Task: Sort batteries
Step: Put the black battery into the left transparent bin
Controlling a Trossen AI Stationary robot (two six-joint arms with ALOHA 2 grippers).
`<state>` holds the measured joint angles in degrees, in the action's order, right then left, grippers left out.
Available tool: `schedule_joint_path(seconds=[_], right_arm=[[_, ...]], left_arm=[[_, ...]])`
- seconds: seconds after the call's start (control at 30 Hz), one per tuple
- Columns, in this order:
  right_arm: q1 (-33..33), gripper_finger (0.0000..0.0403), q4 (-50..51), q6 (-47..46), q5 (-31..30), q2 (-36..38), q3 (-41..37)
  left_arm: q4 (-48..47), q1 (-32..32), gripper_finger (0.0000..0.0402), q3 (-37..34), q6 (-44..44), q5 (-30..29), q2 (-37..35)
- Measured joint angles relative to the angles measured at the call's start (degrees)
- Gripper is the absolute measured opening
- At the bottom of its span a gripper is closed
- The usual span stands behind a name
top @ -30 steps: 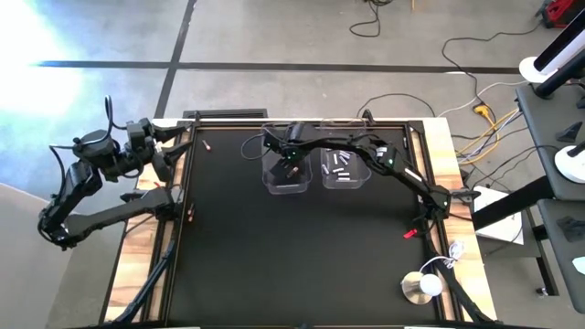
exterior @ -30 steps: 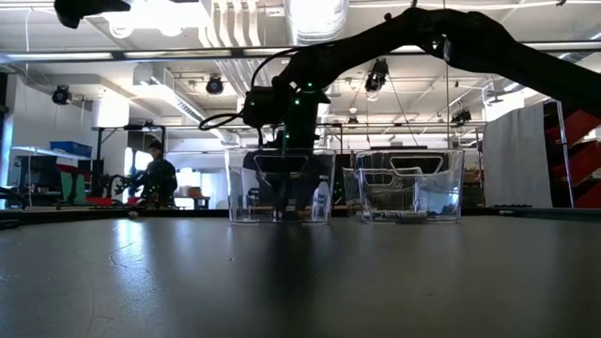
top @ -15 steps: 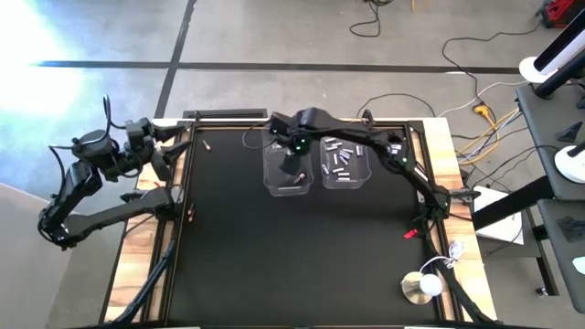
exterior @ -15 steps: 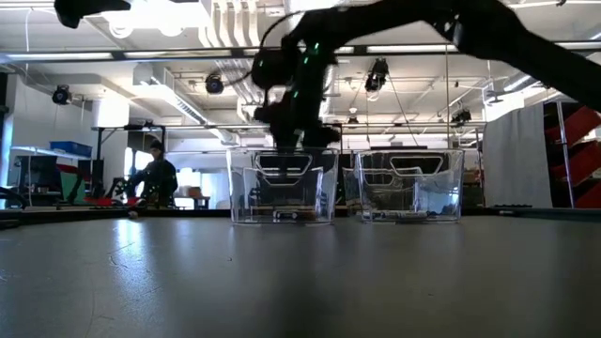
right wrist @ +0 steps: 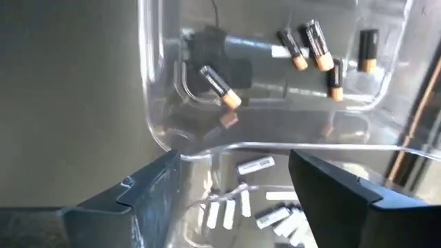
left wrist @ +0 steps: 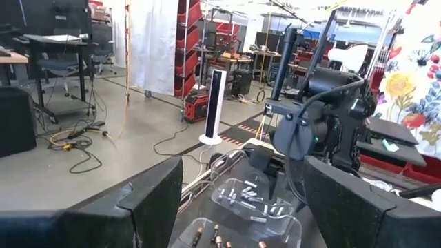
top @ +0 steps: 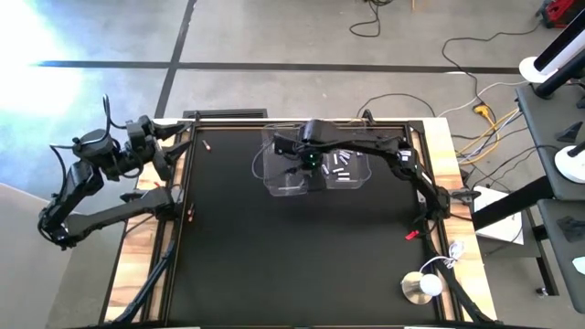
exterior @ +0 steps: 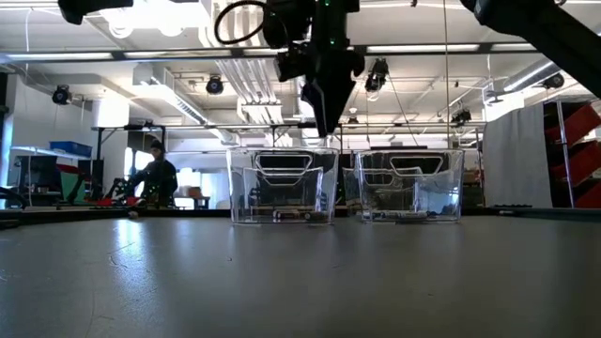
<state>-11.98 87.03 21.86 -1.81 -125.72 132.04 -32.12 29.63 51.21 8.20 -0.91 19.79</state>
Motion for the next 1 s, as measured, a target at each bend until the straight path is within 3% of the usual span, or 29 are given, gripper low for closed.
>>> schedule_joint_path(seconds=[0.3, 0.43, 0.7, 0.8, 1.0], right_arm=[[2.37, 0.0235, -1.34, 0.58, -3.49, -0.04, -7.05], [3.16, 0.024, -6.09, 0.67, -7.81, -0.04, -8.79], [3.11, 0.0252, -7.46, -6.24, -7.75, 0.06, -8.36], [2.25, 0.0256, -7.82, -14.58, -8.84, 1.97, -7.41], [-5.79, 0.0247, -6.37, -39.57, -17.59, 12.59, -8.96]], left_arm=[[-0.01, -0.01, 0.0272, -0.03, -1.07, 0.03, 0.01], [0.02, 0.0, 0.0272, -0.03, -0.73, 0.05, 0.01], [0.02, -0.02, 0.0272, -0.03, 0.17, 0.07, 0.01], [0.0, -0.02, 0.0272, -0.03, 0.51, 0.07, 0.01], [0.75, 0.0, 0.0272, -0.25, 0.88, 0.07, 0.07]])
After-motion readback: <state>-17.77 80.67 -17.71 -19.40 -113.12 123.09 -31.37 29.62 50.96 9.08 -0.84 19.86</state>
